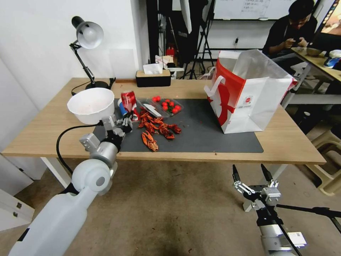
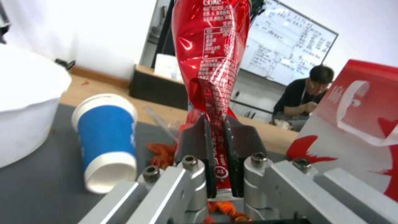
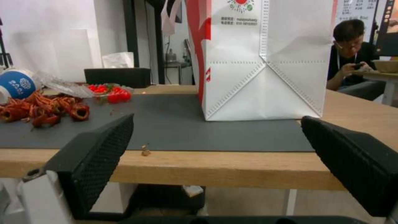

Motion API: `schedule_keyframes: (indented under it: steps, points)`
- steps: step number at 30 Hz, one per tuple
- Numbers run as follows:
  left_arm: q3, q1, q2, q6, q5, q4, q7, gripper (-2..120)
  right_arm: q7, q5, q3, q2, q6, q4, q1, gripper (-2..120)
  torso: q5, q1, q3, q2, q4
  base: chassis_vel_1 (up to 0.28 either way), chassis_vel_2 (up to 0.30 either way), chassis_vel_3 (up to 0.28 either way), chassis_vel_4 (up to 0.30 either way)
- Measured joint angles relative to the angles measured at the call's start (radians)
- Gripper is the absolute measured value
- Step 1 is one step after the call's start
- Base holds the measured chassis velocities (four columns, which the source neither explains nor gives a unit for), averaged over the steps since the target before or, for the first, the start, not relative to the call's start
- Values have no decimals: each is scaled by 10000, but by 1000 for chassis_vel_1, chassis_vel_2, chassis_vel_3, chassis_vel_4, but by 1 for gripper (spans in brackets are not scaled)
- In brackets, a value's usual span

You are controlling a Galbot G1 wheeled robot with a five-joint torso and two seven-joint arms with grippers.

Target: Pick up the trash from the table and place it into the takeout bag.

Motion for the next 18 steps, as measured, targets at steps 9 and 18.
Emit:
schedule_keyframes:
  steps: [9,18]
  points:
    - [645,-897,462,-953,-91,498,1828,5,17,-98,56,5,-18,44,-19,100,0,0,0,0,2,0,0,0,0]
    - [2688,-3613,847,-1668,-746,1837,3353,5,48,-160,173,48,-83,102,-99,100,0,1,0,0,0,0,0,0,0]
